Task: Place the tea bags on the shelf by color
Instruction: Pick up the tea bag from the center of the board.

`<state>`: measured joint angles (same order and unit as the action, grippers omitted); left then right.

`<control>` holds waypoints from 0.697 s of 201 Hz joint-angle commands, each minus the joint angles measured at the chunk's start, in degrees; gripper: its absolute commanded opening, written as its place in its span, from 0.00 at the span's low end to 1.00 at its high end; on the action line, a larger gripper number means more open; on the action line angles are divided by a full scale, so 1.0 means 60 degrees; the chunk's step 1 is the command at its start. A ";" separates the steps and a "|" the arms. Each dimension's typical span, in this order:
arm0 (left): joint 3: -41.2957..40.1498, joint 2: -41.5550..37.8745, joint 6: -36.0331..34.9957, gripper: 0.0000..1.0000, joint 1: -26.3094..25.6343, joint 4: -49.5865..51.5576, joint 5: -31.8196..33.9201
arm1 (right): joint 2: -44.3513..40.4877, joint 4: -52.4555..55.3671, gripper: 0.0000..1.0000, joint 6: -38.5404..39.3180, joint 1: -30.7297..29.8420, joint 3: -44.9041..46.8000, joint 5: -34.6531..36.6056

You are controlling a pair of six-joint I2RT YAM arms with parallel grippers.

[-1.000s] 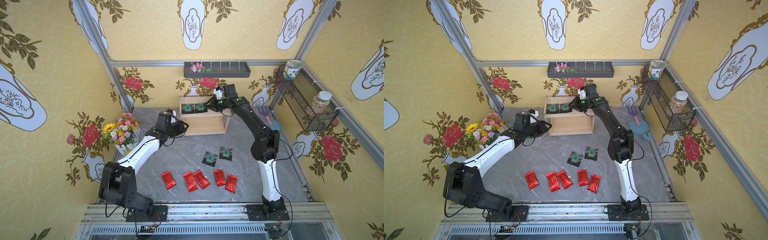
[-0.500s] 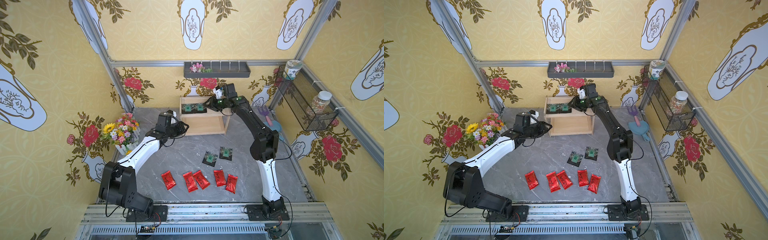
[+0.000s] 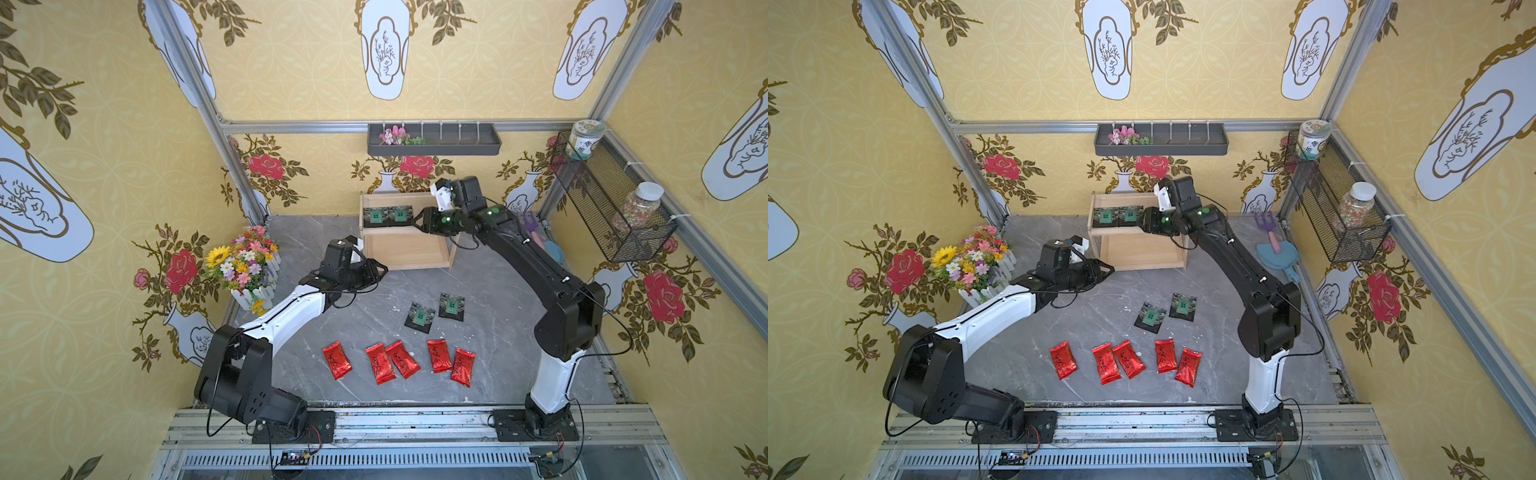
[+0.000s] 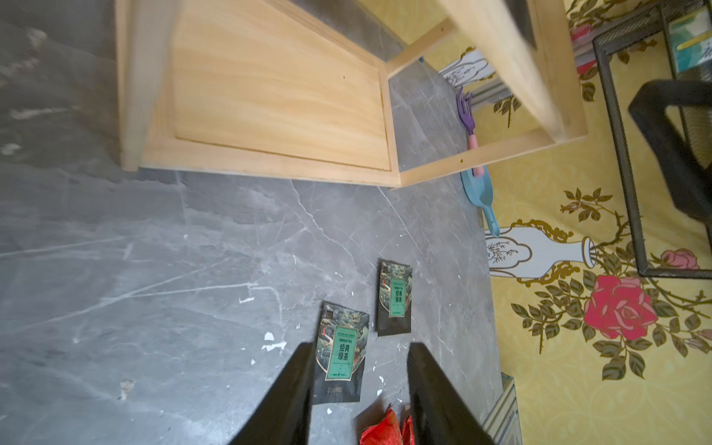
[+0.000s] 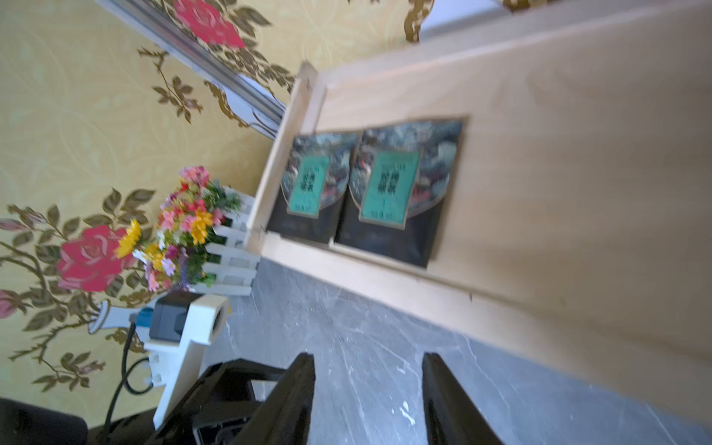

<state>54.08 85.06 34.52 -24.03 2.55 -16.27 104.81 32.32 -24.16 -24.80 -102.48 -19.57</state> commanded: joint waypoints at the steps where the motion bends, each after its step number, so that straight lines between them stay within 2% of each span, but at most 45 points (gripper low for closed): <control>1: -0.0234 0.0309 -0.0066 0.46 -0.0274 -0.0585 -0.0172 | -0.1162 -0.1252 0.50 0.0282 -0.0333 0.2068 0.0902; 9: -0.0295 0.0422 -0.0133 0.46 -0.0628 -0.0702 -0.0164 | -0.1501 -0.1410 0.50 0.0249 -0.0440 0.2831 0.1031; 35: -0.0297 0.0922 -0.0258 0.47 -0.1034 -0.0929 -0.0147 | -0.2383 -0.2016 0.50 0.0083 -0.0788 0.5029 0.1296; 67: 0.0030 0.1863 -0.0462 0.47 -0.1405 -0.0939 -0.0188 | -0.2650 -0.2593 0.49 -0.0448 -0.0881 0.6895 0.1017; 103: 0.0220 0.2680 -0.0524 0.47 -0.1532 -0.1126 -0.0351 | -0.2293 -0.3972 0.45 -0.1378 -0.0855 0.8313 -0.0251; 140: 0.0266 0.3364 -0.0579 0.45 -0.1589 -0.1273 -0.0627 | -0.1655 -0.4959 0.40 -0.1752 -0.0719 0.8984 -0.0747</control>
<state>55.48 102.89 31.99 -33.34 -3.62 -18.06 92.82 9.87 -32.18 -29.69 -49.47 -20.71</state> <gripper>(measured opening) 0.453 0.408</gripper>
